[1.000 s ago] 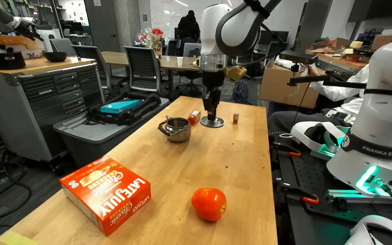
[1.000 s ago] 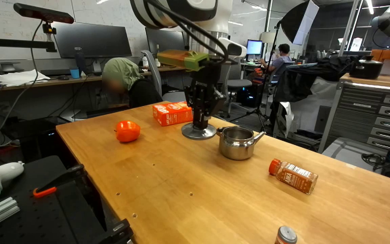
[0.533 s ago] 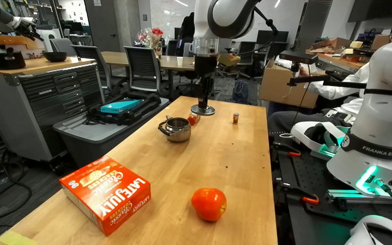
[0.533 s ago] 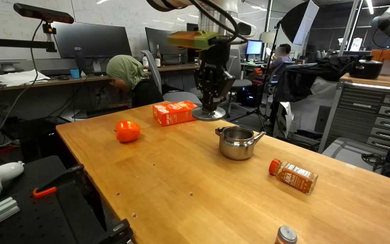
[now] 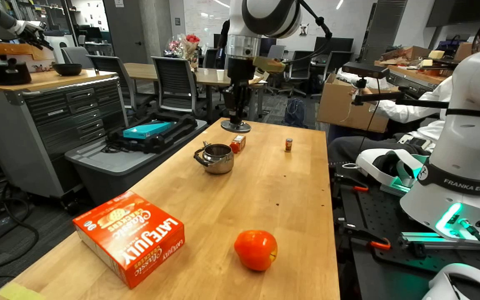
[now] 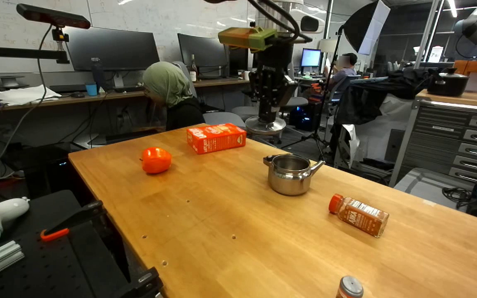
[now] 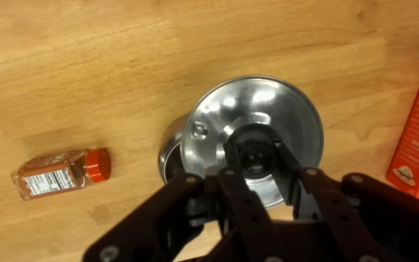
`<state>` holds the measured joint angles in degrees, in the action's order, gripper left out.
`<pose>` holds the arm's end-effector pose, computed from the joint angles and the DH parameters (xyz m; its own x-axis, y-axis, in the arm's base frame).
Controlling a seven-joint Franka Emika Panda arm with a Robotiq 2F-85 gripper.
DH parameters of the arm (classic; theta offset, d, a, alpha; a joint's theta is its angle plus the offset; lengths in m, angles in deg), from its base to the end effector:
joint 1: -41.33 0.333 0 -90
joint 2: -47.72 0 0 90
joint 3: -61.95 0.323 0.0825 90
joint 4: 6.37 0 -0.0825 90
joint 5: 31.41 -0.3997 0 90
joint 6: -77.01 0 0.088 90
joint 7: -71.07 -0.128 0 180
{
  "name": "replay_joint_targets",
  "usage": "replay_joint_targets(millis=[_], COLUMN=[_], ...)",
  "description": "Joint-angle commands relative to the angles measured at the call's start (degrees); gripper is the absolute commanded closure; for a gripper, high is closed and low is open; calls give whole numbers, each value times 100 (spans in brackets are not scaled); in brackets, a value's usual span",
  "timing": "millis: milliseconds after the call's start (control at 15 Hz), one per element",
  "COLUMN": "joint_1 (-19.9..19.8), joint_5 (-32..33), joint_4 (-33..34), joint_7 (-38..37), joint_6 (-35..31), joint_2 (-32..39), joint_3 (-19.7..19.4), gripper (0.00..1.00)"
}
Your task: Place the lid on the teapot
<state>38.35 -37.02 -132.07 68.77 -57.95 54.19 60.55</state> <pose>0.5628 -0.0403 0.3140 0.9819 -0.1842 0.0436 -0.1809 -0.9809 -0.0715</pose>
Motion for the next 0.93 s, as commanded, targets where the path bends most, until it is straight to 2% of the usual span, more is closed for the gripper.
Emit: replay_joint_targets(millis=[0, 867], joint_1=[-26, -172], joint_5=[-281, -332], joint_4=[485, 1339], joint_7=[-96, -539], joint_6=[136, 136], joint_2=[283, 1143], joint_3=[-41, -211], gripper=[93, 93])
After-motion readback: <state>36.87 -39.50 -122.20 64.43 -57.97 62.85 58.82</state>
